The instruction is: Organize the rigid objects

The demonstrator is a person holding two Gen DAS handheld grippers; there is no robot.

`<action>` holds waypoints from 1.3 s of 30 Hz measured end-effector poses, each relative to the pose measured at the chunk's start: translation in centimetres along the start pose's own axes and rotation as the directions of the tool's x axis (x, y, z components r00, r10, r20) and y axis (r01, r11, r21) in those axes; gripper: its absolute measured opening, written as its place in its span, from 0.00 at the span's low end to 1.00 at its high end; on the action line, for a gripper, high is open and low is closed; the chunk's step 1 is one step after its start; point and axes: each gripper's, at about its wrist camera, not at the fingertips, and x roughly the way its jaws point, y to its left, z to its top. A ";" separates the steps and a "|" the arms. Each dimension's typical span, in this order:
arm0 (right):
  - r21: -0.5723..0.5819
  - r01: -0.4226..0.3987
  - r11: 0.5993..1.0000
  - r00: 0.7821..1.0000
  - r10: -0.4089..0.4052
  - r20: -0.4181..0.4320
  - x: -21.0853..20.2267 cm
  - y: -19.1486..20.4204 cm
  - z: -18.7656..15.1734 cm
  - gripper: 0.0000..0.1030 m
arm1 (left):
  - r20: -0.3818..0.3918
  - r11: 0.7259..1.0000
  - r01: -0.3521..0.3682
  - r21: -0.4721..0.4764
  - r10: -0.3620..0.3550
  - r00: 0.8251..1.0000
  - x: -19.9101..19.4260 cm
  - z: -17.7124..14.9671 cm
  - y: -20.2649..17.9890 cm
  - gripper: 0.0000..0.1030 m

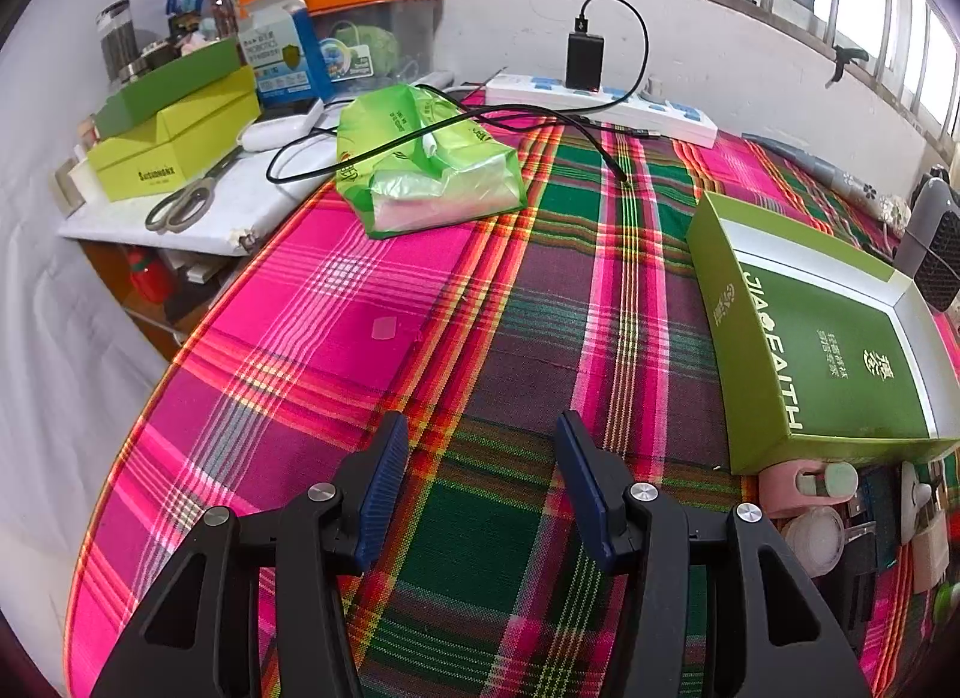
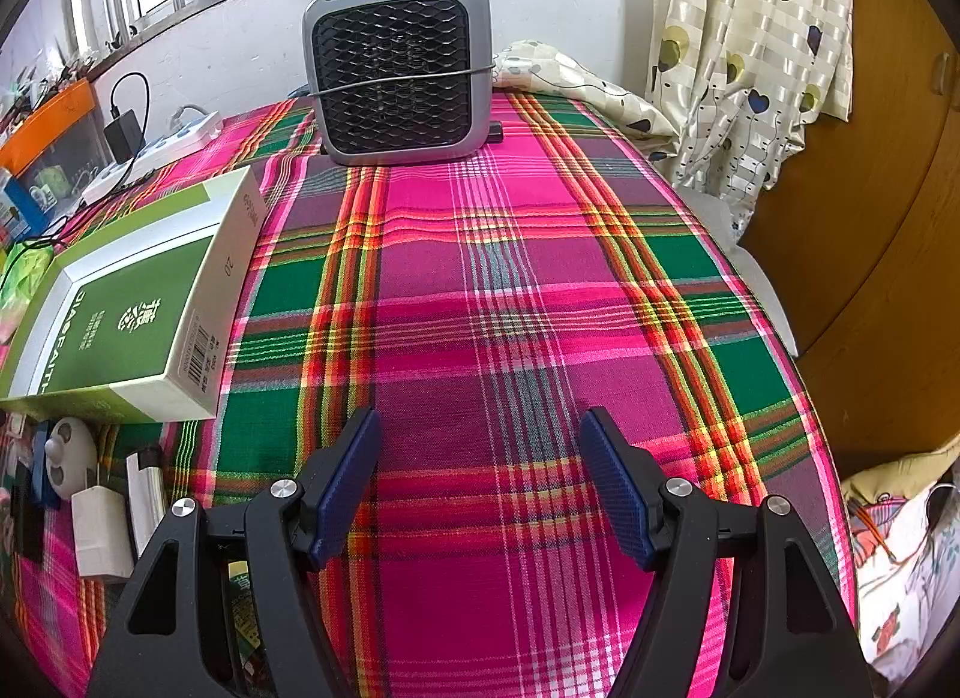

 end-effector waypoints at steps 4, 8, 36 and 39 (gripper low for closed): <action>0.000 0.000 1.000 1.000 0.000 0.000 0.0 0.1 0.0 0.67 | 0.000 1.000 0.013 0.001 -0.013 1.000 -0.1 -0.1 0.1 0.49; 0.000 0.000 1.000 1.000 0.000 0.000 0.0 0.0 0.0 0.67 | -0.001 1.000 0.016 0.021 -0.016 1.000 -0.5 -0.5 -0.3 0.49; 0.059 -0.061 0.996 0.993 0.055 0.107 -5.8 -0.9 -3.0 0.67 | 0.034 0.972 0.171 0.160 -0.178 0.983 -10.6 -8.4 -1.7 0.49; 0.018 -0.095 0.995 0.984 0.091 0.151 -9.1 -0.4 -4.9 0.67 | 0.026 0.965 0.170 0.198 -0.179 0.984 -11.3 -9.7 -2.8 0.49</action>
